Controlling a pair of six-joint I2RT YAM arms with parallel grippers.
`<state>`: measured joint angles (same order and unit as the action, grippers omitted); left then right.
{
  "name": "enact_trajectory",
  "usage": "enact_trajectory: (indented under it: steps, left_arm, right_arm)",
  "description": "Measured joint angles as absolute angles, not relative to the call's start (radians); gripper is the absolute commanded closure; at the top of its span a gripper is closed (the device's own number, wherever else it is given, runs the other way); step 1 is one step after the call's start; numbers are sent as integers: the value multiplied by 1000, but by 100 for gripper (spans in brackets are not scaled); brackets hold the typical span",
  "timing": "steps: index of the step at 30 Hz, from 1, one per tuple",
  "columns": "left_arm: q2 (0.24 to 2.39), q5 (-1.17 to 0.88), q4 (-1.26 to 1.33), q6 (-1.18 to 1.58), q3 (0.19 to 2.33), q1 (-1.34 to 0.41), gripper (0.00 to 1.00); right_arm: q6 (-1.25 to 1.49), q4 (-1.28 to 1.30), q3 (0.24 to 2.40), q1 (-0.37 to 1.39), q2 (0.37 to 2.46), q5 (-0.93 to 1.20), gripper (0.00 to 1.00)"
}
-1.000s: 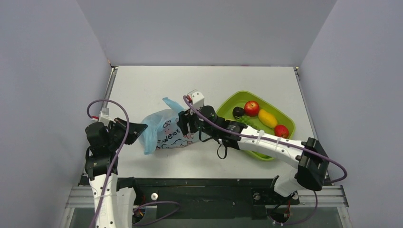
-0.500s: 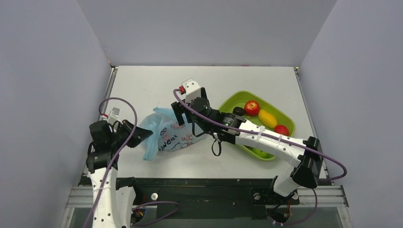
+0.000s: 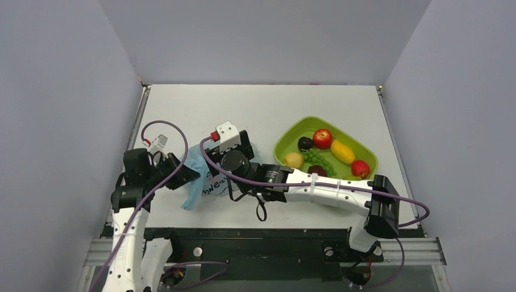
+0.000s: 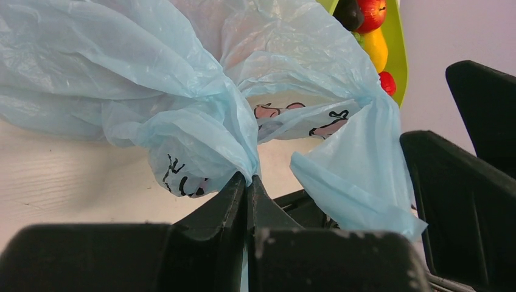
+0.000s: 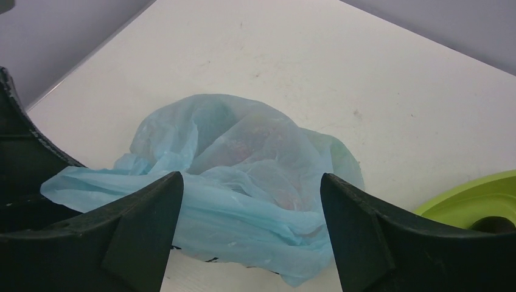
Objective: Take the fake fruits out of the plastic bag
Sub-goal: Adjust the plastic bag at the center of the board.
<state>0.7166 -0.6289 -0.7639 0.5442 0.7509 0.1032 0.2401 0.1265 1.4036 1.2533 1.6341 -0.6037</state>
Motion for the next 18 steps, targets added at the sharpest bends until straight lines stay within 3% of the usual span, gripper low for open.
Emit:
enact_trajectory:
  steps: [11, 18]
  left_arm:
    - [598, -611, -790, 616, 726, 93, 100]
    - [591, -596, -792, 640, 726, 93, 100]
  right_arm:
    - [182, 132, 1339, 1412, 1603, -588, 20]
    - [54, 120, 1337, 1422, 1600, -653, 19]
